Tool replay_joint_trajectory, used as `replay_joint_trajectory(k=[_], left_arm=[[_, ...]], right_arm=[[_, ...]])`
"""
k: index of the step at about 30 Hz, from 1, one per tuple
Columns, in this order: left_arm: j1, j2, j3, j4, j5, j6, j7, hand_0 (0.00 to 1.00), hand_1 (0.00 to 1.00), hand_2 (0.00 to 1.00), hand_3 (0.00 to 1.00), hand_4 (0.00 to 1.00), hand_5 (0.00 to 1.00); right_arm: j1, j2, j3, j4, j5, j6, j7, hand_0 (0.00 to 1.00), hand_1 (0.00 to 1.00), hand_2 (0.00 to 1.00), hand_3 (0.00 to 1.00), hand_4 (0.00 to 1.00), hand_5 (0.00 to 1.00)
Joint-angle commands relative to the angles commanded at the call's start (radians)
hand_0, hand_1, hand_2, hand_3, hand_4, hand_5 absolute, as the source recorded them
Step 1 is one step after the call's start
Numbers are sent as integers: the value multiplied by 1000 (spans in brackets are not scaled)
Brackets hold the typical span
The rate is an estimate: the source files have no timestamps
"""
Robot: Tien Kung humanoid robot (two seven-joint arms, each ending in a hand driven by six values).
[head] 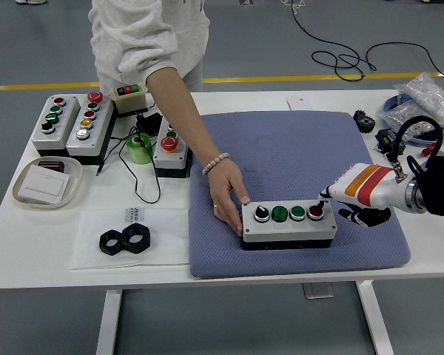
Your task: Pick up the button,place it on the desk,press the button,press the button
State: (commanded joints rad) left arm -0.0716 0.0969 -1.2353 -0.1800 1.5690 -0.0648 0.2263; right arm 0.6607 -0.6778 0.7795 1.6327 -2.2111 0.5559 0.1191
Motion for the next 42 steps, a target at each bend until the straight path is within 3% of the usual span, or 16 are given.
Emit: replay_joint_trajectory(k=[25, 42], left_arm=[[0, 1, 8, 0, -12, 0, -2, 738, 905, 956, 766, 550, 998], [-9, -5, 24, 0, -25, -1, -5, 737, 904, 956, 767, 548, 998]], right_arm=[[-1, 11, 4, 26, -17, 8, 1, 175, 52, 136, 752, 416, 2], [-32, 41, 10, 14, -40, -1, -6, 176, 53, 137, 749, 418, 2]])
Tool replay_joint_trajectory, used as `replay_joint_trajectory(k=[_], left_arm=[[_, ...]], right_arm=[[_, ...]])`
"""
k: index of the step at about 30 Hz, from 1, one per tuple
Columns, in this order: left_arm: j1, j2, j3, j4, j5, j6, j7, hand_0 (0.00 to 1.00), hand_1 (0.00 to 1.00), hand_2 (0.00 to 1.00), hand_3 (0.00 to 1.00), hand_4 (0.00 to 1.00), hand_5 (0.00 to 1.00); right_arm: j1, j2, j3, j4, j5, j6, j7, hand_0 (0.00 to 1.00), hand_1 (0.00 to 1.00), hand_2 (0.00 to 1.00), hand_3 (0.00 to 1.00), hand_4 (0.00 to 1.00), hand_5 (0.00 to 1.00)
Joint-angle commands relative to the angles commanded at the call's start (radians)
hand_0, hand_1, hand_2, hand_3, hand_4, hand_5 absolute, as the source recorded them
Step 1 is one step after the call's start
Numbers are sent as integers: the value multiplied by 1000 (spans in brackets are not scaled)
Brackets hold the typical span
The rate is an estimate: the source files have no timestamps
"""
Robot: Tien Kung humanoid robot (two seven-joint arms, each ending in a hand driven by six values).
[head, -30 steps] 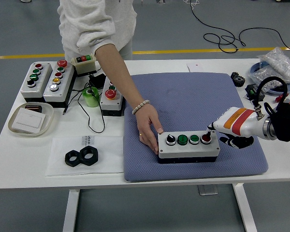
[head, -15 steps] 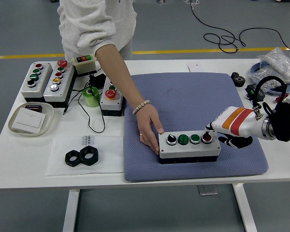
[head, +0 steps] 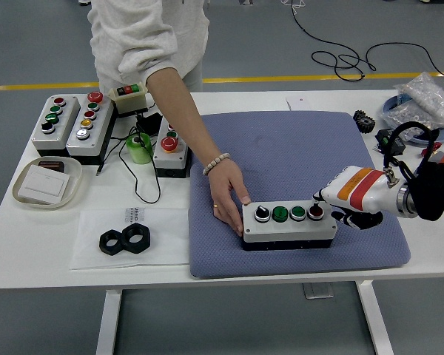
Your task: Pick up the button,place it on the desk,press the button,press the button
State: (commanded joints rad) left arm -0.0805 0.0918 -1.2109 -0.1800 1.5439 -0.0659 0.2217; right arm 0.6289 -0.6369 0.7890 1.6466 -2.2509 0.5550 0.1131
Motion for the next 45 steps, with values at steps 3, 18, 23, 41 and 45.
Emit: replay_joint_trajectory(k=[3, 18, 23, 41, 45], left_arm=[[-1, -1, 2, 0, -1, 0, 0, 737, 904, 956, 767, 548, 998], [12, -2, -15, 0, 19, -3, 3, 737, 903, 957, 766, 549, 998], [18, -1, -30, 0, 37, -6, 6, 737, 902, 958, 767, 549, 998], [26, -1, -43, 0, 55, -8, 9, 737, 902, 958, 764, 549, 998], [27, -1, -41, 0, 52, -8, 9, 737, 902, 958, 764, 549, 998]], right_arm=[[-5, 4, -2, 2, -1, -1, -1, 176, 53, 137, 749, 418, 2], [-20, 1, 20, 20, 0, 5, 3, 176, 54, 137, 745, 419, 2], [-12, -10, 37, 37, 13, 6, 5, 176, 53, 138, 745, 420, 2], [-13, -36, 108, 93, 21, -37, -3, 420, 383, 407, 700, 464, 2], [-12, -47, 140, 113, 31, -79, -10, 420, 383, 407, 700, 464, 2]])
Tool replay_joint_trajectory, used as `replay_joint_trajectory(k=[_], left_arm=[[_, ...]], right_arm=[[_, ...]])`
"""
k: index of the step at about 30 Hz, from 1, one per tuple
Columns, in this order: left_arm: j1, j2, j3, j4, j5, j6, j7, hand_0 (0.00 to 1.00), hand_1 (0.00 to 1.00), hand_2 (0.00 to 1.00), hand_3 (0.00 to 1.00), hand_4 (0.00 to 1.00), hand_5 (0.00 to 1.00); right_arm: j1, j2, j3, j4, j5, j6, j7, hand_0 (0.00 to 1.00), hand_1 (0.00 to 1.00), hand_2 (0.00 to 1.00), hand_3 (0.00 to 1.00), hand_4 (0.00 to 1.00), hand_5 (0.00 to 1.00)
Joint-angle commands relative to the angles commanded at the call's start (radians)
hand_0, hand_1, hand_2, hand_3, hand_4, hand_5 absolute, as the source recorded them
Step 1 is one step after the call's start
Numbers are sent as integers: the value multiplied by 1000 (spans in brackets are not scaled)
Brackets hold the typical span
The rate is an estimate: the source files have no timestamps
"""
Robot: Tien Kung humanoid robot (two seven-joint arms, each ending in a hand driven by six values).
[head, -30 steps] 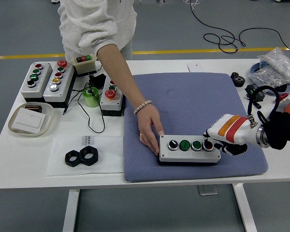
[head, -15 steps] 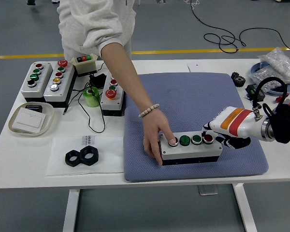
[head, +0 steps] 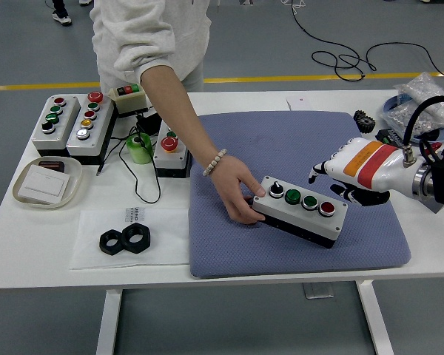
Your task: Pick up the button,place it on the desk,press the button,press the button
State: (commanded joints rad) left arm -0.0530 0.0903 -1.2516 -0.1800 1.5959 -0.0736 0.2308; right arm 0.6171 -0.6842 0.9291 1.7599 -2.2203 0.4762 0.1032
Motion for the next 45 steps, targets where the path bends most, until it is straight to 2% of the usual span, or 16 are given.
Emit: replay_joint_trajectory(k=[1, 6, 7, 12, 13, 18, 19, 26, 39, 45], left_arm=[[0, 0, 1, 0, -1, 0, 0, 738, 902, 956, 759, 548, 998], [0, -1, 2, 0, -3, 0, 0, 738, 902, 956, 759, 548, 998], [0, -1, 2, 0, -3, 1, 0, 739, 902, 956, 756, 546, 998], [-1, -3, -14, 0, 12, -2, 5, 739, 902, 956, 756, 546, 998], [-1, -4, -17, 0, 15, -2, 6, 741, 903, 956, 754, 547, 998], [-3, -7, -26, 0, 24, -8, 12, 741, 903, 956, 754, 547, 998], [-3, -7, -26, 0, 23, -8, 12, 743, 902, 956, 753, 545, 998], [-4, -8, -29, 0, 22, -6, 14, 741, 903, 956, 751, 546, 998], [-5, -13, -20, 0, 13, -5, 14, 743, 903, 956, 746, 547, 998], [-1, -16, -20, 0, 16, -6, 15, 743, 903, 956, 746, 547, 998]], right_arm=[[1, -1, 8, 3, 3, -8, -1, 680, 729, 688, 759, 574, 2], [14, -14, 46, 7, -10, -28, -3, 680, 729, 688, 759, 574, 2], [16, -15, 49, 7, -13, -30, -4, 866, 882, 870, 817, 775, 264], [38, -38, 75, -8, -10, -59, -16, 866, 882, 870, 817, 775, 264], [41, -42, 76, -10, -9, -61, -17, 943, 921, 924, 852, 878, 607], [64, -87, 83, -32, 80, -103, -19, 943, 921, 924, 852, 878, 607], [65, -91, 86, -34, 90, -105, -20, 949, 912, 906, 855, 868, 662], [52, -151, 148, -71, 128, -98, -26, 958, 907, 902, 850, 868, 681], [-91, -90, 230, -268, 667, -173, -68, 933, 876, 860, 813, 819, 714], [-154, -63, 266, -304, 885, -189, -69, 925, 872, 856, 802, 795, 732]])
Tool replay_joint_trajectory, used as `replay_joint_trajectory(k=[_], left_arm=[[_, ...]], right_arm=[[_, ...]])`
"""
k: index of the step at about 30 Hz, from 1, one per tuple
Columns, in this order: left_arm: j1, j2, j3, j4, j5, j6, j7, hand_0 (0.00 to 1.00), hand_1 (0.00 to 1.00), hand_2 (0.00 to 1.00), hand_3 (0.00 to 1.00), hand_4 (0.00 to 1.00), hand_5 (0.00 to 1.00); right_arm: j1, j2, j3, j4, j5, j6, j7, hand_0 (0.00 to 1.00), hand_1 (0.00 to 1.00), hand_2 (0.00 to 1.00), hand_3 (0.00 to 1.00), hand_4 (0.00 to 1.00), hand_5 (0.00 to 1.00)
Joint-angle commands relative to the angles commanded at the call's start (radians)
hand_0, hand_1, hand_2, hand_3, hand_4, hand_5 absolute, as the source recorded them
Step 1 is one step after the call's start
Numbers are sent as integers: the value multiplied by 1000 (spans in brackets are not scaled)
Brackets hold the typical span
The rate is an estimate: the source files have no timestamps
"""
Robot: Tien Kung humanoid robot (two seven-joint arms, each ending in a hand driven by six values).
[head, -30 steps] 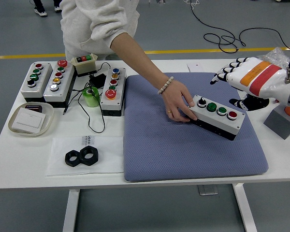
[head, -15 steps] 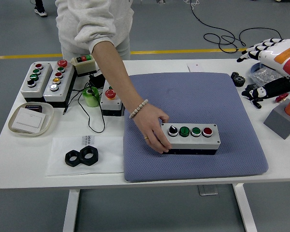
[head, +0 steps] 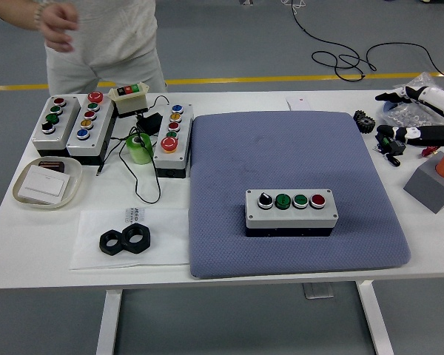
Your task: Pick up the button,place it on the desk,press the button,press the button
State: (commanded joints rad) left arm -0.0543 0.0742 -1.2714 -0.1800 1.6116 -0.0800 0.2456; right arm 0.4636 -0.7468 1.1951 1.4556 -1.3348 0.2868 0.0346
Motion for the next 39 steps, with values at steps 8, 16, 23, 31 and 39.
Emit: replay_joint_trajectory(k=[8, 16, 23, 31, 39], left_arm=[[-5, -3, 7, 0, 4, -1, -1, 744, 903, 956, 746, 549, 998], [-9, -7, 10, 0, 22, -2, -1, 745, 903, 956, 746, 548, 998], [-11, -6, 10, 0, 36, -3, -2, 744, 903, 956, 747, 549, 998], [-9, -4, -2, 0, 45, -5, 1, 743, 902, 956, 748, 549, 998], [-13, -6, -8, 0, 56, -5, 1, 743, 903, 956, 748, 548, 998]], right_arm=[[-108, 89, 139, -1, -53, 33, 5, 923, 871, 855, 794, 779, 756], [-165, 153, 241, -32, -108, 61, 6, 937, 881, 870, 801, 780, 783], [-172, 153, 270, -37, -125, 55, 1, 937, 881, 867, 801, 779, 771], [-167, 146, 277, -31, -138, 56, -4, 937, 880, 867, 800, 777, 760], [-161, 140, 283, -32, -156, 58, -8, 937, 881, 865, 798, 762, 751]])
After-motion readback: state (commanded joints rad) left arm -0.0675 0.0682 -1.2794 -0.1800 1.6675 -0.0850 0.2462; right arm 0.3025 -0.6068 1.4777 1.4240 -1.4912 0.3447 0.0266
